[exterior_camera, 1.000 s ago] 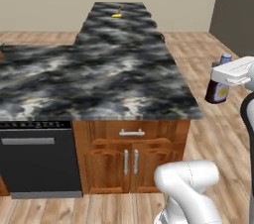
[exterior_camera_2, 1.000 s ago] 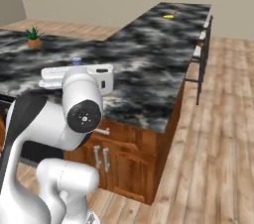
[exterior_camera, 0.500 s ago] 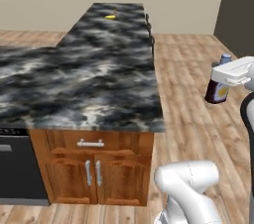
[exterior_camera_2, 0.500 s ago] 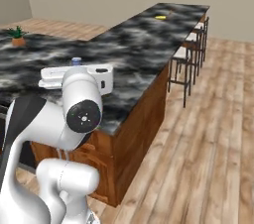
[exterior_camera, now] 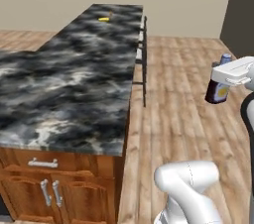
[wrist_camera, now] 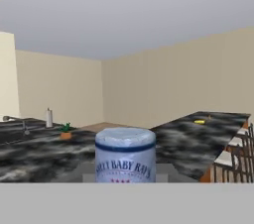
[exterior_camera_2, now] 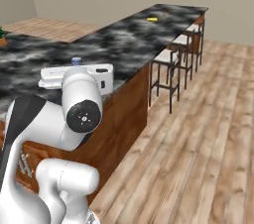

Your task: Move the condiment bottle and oil and vinegar bottle from the cabinet to the dining counter.

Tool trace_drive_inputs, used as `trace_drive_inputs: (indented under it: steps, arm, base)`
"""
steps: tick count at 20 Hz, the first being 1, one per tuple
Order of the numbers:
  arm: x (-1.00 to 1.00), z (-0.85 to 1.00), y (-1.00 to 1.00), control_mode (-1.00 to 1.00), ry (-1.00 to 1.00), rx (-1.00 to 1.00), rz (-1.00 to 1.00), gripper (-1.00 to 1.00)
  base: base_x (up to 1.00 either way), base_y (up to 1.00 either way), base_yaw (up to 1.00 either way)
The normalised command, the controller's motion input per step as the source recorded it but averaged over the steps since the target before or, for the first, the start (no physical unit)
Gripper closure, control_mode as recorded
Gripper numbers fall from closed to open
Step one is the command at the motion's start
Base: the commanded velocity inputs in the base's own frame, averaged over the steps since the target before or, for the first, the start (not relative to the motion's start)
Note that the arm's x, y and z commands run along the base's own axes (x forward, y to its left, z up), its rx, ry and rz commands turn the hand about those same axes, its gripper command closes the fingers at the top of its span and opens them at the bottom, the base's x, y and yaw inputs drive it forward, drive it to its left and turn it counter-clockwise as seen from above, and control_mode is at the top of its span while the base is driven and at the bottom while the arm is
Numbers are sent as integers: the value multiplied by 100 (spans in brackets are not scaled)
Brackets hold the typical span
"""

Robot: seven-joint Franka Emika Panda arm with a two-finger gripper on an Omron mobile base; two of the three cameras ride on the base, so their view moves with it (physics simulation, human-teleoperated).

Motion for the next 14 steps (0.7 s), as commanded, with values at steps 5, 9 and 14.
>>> trace_drive_inputs:
  steps: [5,9,14]
  arm:
    - [0,0,0,100,0,0,0,100]
    - [0,0,0,100,0,0,0,100]
    - [0,0,0,100,0,0,0,100]
  base:
    - [61,-86,18]
    - [67,-80,20]
    - [67,-79,20]
